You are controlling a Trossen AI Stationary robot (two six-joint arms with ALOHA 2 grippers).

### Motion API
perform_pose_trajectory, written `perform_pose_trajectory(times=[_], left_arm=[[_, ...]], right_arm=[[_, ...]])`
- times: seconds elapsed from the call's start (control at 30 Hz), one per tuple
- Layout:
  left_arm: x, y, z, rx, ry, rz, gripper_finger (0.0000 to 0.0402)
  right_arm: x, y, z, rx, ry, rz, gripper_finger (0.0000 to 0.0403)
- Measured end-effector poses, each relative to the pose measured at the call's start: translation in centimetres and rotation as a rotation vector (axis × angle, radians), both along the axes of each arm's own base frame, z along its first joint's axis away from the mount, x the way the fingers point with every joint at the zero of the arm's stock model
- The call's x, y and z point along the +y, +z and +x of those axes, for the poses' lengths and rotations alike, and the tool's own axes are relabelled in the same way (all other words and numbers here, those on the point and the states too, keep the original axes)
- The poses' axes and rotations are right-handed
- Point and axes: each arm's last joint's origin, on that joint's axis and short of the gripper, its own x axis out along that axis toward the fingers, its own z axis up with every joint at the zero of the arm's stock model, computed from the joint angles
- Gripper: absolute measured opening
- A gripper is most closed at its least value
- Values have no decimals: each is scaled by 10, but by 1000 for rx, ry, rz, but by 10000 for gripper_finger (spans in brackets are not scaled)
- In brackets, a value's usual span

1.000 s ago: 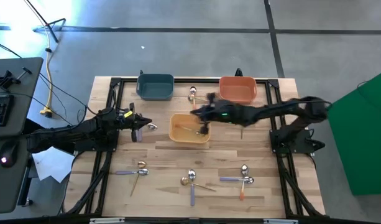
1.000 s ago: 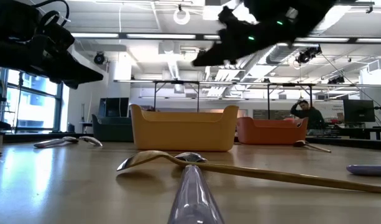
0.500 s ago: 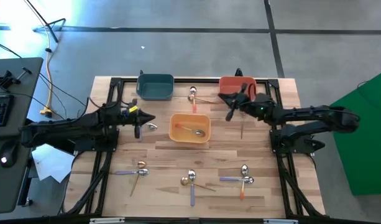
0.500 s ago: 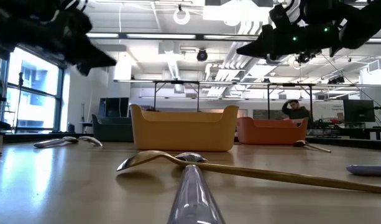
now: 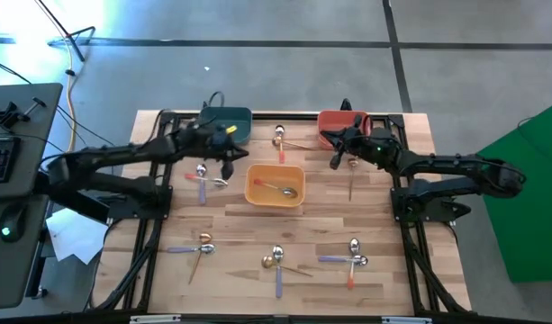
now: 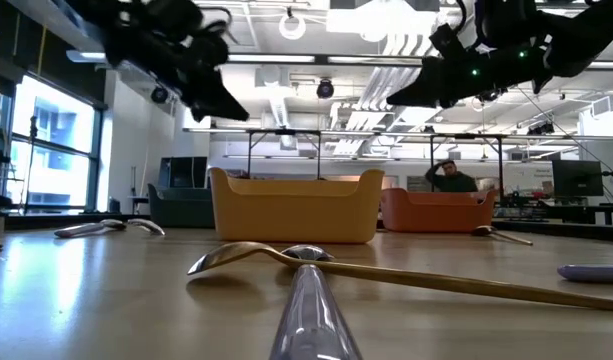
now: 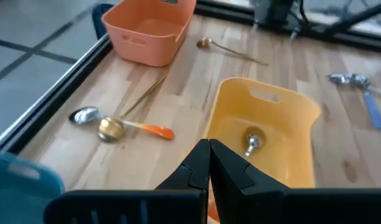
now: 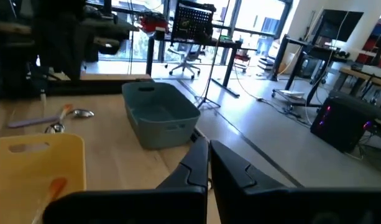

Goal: Sort silverware by color (type)
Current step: Put the gold spoon into the orange bin

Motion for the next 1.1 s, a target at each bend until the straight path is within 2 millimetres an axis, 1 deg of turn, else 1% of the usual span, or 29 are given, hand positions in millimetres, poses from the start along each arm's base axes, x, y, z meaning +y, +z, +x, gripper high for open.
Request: perform_pose_trajectory(times=[0.07, 0.17, 0.23, 0.3, 0.43, 0.5, 0.6, 0.77, 0.93, 1.03, 1.1], left_arm=[[16, -4, 8, 19, -60, -56, 0], [38, -6, 19, -2, -111, -134, 0], [47, -9, 24, -5, -103, -137, 0], [50, -13, 28, -17, -85, -120, 0], [54, -14, 28, -106, -16, -74, 0], [57, -16, 25, -137, 10, -48, 0], [60, -16, 23, -179, 12, 8, 0], [58, -24, 15, -181, 11, 52, 0], [55, -28, 4, -194, 34, 93, 0], [52, -30, -5, -193, 34, 117, 0], [48, -32, -11, -188, 27, 139, 0]], right_arm=[[1, 1, 0, -9, 11, -3, 0], [2, 0, 0, 12, 22, -22, 0], [2, 0, 0, 15, 23, -10, 0], [1, 2, 2, 33, 22, 8, 0], [-5, 22, 14, 109, 11, 28, 0], [-10, 29, 24, 156, 3, 47, 2], [-22, 33, 41, 219, 15, 91, 10], [-39, 23, 69, 381, 26, 204, 45], [-53, 26, 92, 533, 56, 261, 92], [-65, 27, 110, 583, 75, 307, 112], [-75, 22, 122, 633, 104, 336, 121]])
